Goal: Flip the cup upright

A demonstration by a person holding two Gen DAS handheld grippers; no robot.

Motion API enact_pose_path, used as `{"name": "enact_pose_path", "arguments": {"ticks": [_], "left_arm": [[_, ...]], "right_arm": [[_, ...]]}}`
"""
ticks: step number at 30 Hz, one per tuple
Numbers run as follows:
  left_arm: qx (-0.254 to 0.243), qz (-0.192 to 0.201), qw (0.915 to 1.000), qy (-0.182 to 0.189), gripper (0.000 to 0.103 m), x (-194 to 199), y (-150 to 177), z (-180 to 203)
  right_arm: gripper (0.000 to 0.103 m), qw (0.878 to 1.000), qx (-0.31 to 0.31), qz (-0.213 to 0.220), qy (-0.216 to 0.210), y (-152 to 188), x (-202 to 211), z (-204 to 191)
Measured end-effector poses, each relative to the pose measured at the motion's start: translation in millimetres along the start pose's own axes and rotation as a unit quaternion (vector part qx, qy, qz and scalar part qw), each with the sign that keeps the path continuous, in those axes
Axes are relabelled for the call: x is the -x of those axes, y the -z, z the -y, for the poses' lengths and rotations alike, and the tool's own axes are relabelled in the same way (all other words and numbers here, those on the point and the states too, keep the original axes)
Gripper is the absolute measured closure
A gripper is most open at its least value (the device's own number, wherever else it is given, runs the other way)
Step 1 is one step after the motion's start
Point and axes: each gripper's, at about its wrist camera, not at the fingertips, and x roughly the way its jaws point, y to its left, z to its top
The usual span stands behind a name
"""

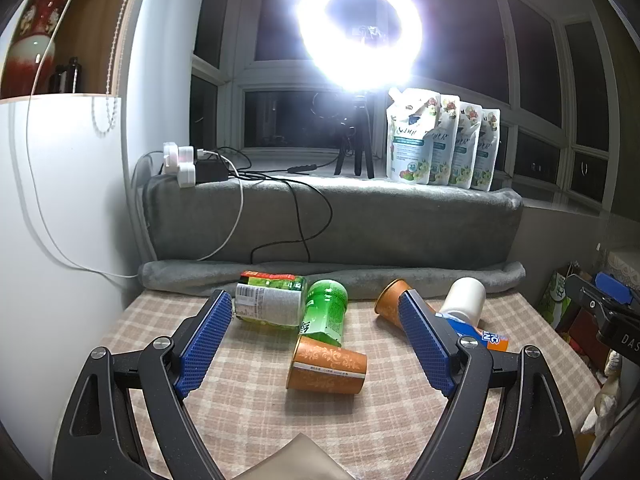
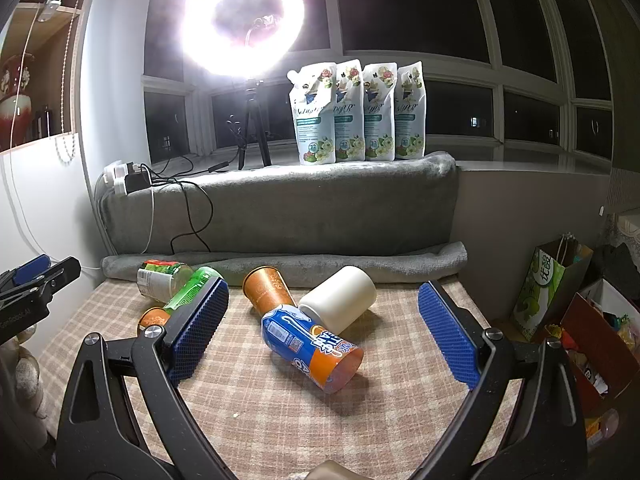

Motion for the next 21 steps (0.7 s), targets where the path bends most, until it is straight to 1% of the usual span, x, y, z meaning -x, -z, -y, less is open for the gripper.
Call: {"name": "enact_pose_path", "arguments": {"ticks": [21], "left_arm": [[-0.001,0.001,1.0,0.0,0.018,0.0,0.2,1.2]], "right_arm": [[0.005,1.0,-0.003,0.0,-0.001,0.8,-1.4,-0.1]]}}
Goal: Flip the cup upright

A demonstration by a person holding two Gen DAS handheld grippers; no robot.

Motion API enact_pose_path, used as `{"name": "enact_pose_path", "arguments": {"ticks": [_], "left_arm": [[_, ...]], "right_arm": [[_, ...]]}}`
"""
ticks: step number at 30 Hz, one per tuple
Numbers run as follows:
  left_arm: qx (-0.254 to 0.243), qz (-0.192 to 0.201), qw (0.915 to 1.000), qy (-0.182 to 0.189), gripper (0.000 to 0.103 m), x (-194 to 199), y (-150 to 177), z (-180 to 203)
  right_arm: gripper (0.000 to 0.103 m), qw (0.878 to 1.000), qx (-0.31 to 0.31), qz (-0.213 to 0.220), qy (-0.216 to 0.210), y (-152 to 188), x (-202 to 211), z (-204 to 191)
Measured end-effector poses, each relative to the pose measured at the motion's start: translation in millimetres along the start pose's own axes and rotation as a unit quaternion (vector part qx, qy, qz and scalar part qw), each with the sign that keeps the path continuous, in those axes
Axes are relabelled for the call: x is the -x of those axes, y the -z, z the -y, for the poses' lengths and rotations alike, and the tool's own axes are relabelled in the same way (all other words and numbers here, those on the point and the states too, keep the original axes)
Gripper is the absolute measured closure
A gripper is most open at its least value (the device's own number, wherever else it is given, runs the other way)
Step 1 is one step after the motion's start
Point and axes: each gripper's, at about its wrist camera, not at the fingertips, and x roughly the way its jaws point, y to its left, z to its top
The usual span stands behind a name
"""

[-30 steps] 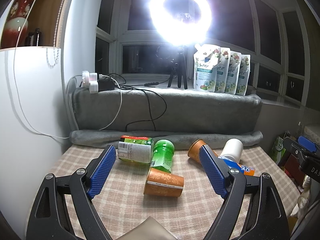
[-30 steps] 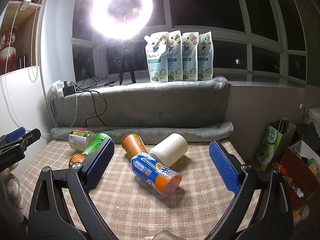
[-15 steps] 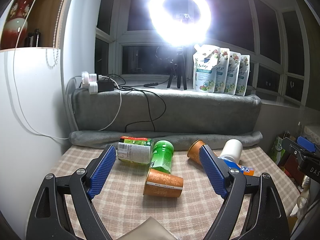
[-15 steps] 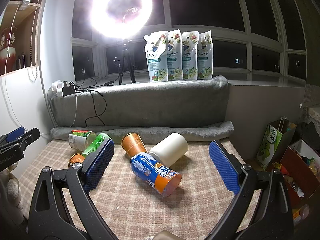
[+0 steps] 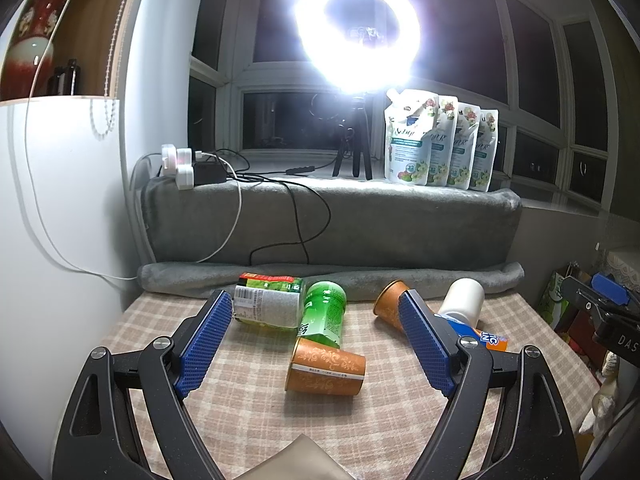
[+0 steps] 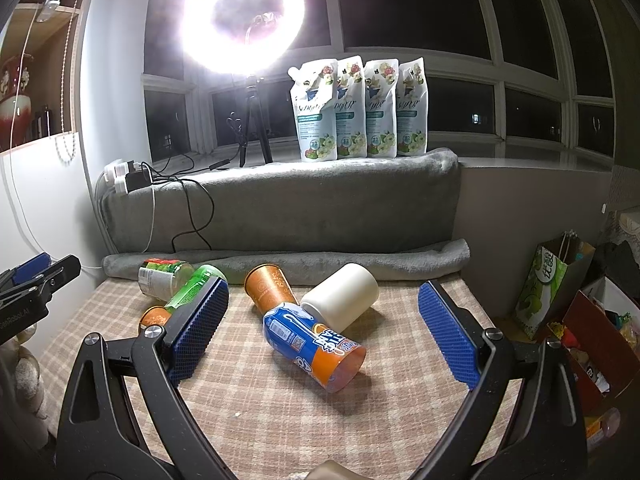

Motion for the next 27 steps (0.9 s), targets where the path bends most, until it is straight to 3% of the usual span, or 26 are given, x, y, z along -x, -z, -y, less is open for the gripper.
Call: {"name": "enact_pose_path", "arguments": {"ticks": [18,27], "left_arm": [[0.001,-0.001,1.0,-0.001,0.018,0,0,1],[0.005,-0.013,0.9999,-0.005,0.018,-5,6,-10]], "right_arm": [[0.005,1.0,0.002,-0.013,-0.008,7,-6,-13],[0.005,0.997,-0.01,-0.056,-0.056,0,-42,-20]]}}
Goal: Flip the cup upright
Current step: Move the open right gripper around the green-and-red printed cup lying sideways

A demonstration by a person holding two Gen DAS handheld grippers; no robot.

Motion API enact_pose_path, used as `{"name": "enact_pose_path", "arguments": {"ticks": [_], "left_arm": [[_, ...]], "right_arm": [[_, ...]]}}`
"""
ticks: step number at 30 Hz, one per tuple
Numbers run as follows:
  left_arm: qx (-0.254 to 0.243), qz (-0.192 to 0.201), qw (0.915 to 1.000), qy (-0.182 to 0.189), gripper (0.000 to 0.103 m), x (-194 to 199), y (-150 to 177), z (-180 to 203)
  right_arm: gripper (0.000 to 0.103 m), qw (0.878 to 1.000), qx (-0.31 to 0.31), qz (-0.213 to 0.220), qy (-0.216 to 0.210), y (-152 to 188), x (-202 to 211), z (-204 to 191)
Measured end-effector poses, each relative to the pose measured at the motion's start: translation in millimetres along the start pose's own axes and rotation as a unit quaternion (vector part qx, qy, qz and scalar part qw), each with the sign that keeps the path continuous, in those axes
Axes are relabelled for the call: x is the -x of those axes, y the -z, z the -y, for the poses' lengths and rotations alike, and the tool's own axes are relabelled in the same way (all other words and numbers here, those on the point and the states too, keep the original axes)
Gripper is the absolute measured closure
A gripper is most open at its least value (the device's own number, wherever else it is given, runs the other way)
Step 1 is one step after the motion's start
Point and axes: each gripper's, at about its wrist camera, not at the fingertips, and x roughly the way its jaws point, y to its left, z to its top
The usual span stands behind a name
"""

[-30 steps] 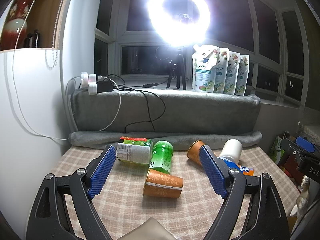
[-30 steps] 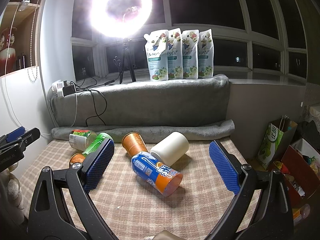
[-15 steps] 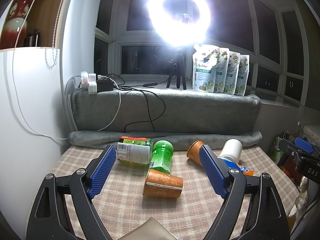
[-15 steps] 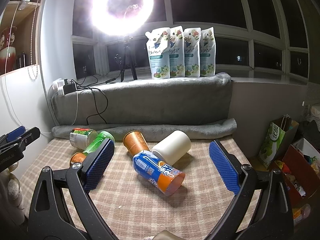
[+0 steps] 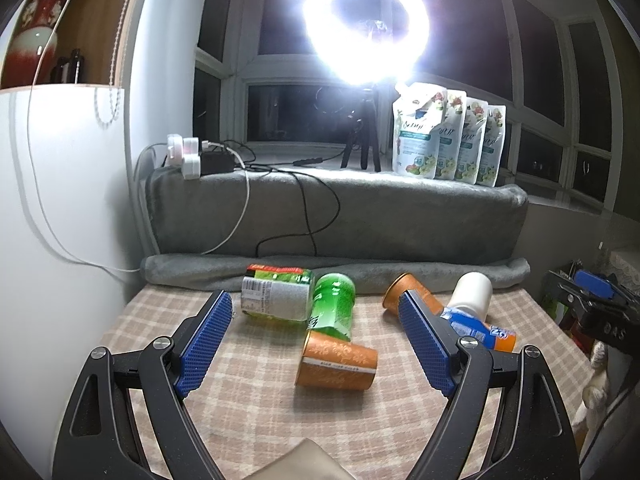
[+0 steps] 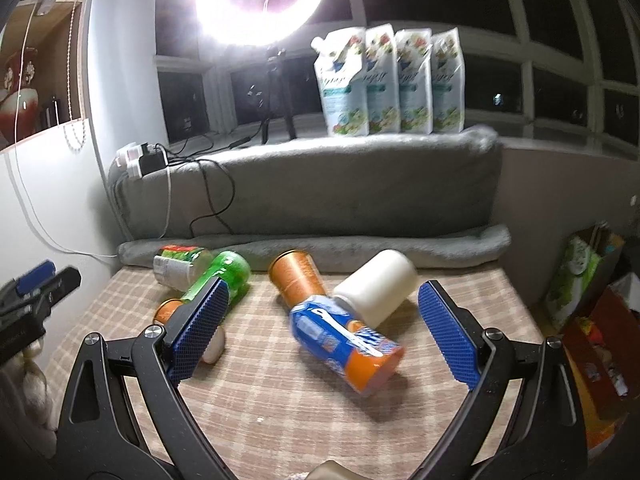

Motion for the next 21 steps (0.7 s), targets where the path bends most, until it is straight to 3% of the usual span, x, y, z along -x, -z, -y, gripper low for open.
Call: {"name": "enact_pose_path", "arguments": {"ticks": [7,11,16,21], "left_arm": [[0.009,-0.041,0.9991,-0.007,0.018,-6,16,-20],[0.012,-0.057,0.9981,-0.019,0.018,-6,26,-33],[0.02,-0.067,0.9968,-0.039,0.018,-3,35,-49],[0.029,-0.076,0.9954,-0.051,0.018,-4,41,-63]], "right_arm": [[0.005,0.995,-0.03,-0.061,-0.071,-9,-51,-10],[0.01,0.983,-0.052,-0.126,-0.12,-13,-93,-19],[0.018,0.974,-0.056,-0.167,-0.142,-15,-132,-37],[0.019,0.965,-0.043,-0.197,-0.169,-25,-163,-58]]}}
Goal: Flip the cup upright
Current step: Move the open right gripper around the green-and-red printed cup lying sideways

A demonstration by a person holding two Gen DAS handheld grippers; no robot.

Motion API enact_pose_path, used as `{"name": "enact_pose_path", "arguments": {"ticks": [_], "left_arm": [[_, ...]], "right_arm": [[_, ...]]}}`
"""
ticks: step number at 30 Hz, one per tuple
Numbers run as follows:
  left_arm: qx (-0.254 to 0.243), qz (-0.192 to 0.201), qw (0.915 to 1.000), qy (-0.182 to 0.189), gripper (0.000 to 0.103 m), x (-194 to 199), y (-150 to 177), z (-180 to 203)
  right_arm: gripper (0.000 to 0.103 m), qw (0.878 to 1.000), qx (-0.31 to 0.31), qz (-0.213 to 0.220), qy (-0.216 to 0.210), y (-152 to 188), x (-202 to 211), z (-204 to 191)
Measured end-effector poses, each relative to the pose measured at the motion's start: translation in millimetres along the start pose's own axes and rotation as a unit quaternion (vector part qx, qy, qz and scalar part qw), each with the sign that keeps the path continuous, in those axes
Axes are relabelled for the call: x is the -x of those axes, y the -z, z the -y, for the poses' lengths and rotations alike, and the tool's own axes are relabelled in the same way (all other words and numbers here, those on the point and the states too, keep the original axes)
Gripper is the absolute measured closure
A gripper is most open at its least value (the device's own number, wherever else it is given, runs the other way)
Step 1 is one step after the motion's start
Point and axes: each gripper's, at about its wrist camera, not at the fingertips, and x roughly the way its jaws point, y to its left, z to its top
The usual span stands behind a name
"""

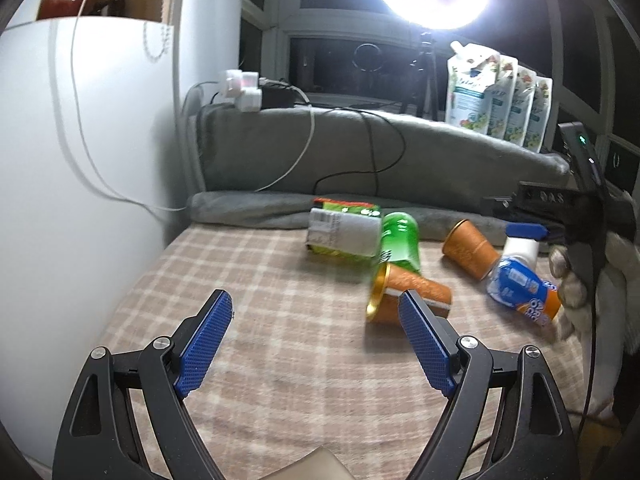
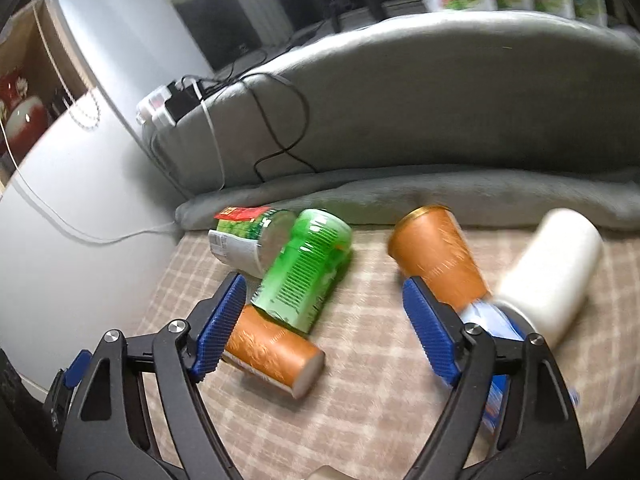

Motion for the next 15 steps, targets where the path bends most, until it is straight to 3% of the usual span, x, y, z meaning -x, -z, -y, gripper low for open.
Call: {"name": "enact_pose_path", "arguments": {"ticks": [7,11,15], "left_arm": [[0.015,-0.005,0.9998,-0.014,0.018,1,3,-17],[0.027,-0.012,0.9993,-0.024,0.018,-1,7,-28],[0.038,-0.019,0.9985,-0.036,0.018,-5,9,-39]], "right_arm": [[0.019,0.99,0.132,-0.038,0.009,-35,-43,-44],[0.019,0.976,0.206,-0.074,0.017,-47,-71,-67],[0.019,0.953,0.279,-0.121,0.013,-53,-99,-90]]}}
